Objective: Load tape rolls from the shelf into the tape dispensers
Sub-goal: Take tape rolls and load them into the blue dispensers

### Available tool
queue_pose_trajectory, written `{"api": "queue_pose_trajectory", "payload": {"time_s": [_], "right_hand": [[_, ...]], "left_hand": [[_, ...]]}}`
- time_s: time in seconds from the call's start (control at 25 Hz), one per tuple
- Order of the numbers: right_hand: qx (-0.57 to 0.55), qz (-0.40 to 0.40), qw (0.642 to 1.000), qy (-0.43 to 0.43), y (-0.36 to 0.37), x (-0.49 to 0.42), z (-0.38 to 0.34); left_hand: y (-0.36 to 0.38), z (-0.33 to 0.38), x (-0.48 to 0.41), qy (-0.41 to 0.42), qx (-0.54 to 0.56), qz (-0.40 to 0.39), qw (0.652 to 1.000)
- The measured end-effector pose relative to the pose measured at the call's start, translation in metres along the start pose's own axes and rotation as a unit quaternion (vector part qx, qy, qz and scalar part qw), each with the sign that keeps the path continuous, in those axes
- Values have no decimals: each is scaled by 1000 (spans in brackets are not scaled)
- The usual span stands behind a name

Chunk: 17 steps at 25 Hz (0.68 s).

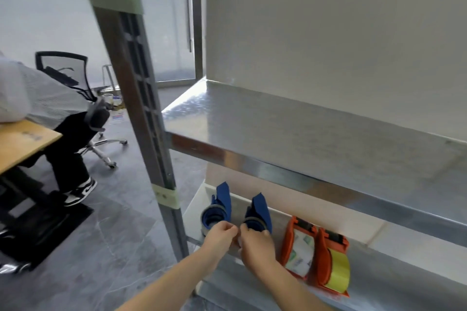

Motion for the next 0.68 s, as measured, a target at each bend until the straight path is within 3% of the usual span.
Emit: {"api": "queue_pose_trajectory", "payload": {"time_s": [0.16,0.24,0.36,0.52,0.68], "right_hand": [[-26,9,998,50,-2,-11,2],[-113,21,989,90,-12,-11,4],[-311,62,936,155,-27,-7,14],[-503,88,830,224,-39,6,30],[-498,109,825,243,-45,18,45]], "left_hand": [[-9,0,-3,6,-43,1,999],[-9,-1,-10,20,-76,9,997],[-1,10,-13,27,-107,14,994],[18,29,-19,43,-87,-12,995],[31,24,-28,47,-24,-21,998]]}}
Point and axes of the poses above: each hand's wrist, its own x-axis away from the middle knuckle, its own y-axis out of the palm, z = x × y, the point moved 2 cm from there along -x, towards the middle knuckle, and after that the axes turned 7 degrees about -x, right-handed, at the moved point
